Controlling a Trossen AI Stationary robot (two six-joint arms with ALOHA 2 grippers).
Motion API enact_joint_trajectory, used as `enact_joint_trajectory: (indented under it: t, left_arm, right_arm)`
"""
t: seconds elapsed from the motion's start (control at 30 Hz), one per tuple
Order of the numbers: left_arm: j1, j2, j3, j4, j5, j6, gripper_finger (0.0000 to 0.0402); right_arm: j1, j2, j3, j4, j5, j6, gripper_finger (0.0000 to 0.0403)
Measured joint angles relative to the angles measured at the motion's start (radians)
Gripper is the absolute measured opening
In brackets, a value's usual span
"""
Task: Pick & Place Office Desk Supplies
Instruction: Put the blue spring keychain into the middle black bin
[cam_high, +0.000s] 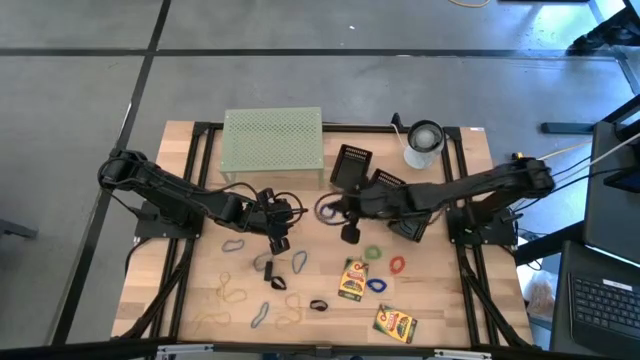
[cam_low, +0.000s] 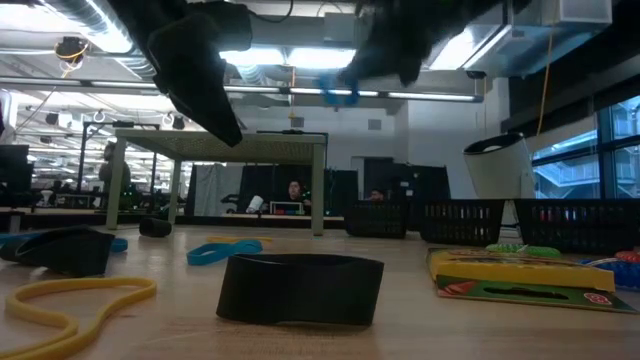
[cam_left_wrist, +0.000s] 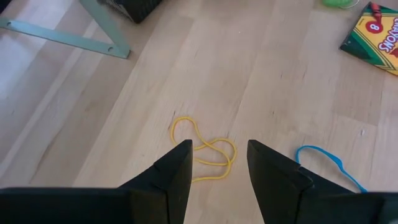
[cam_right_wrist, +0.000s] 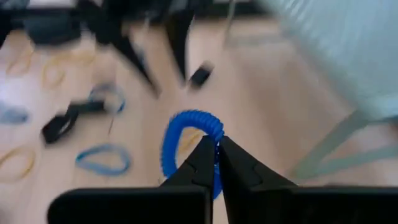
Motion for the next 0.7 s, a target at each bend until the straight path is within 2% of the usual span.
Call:
enact_joint_trajectory:
  t: [0.1, 0.17, 0.3, 0.4, 0.53, 0.7]
  left_arm:
    - [0.000, 0.000, 0.000, 0.002, -0.001, 0.001, 0.0148]
    - [0.000, 0.000, 0.000, 0.005, -0.003, 0.001, 0.0148]
    - [0.000, 0.000, 0.000, 0.005, -0.018, 0.001, 0.0148]
    - [0.000, 0.000, 0.000, 0.005, -0.020, 0.002, 0.0148]
    - [0.000, 0.000, 0.000, 0.005, -0.020, 0.002, 0.0148]
    - [0.000, 0.000, 0.000, 0.005, -0.020, 0.002, 0.0148]
  right_arm:
    - [0.025, -0.070, 0.000, 0.116, 0.088, -0.078, 0.0011]
    - [0.039, -0.096, 0.001, 0.219, 0.094, -0.137, 0.0011]
    - [0.061, -0.116, 0.002, 0.413, 0.010, -0.243, 0.0011]
    - [0.069, -0.115, 0.002, 0.496, -0.081, -0.274, 0.0011]
    - [0.071, -0.114, 0.002, 0.524, -0.140, -0.276, 0.0011]
    - [0.071, -0.114, 0.002, 0.476, -0.090, -0.276, 0.0011]
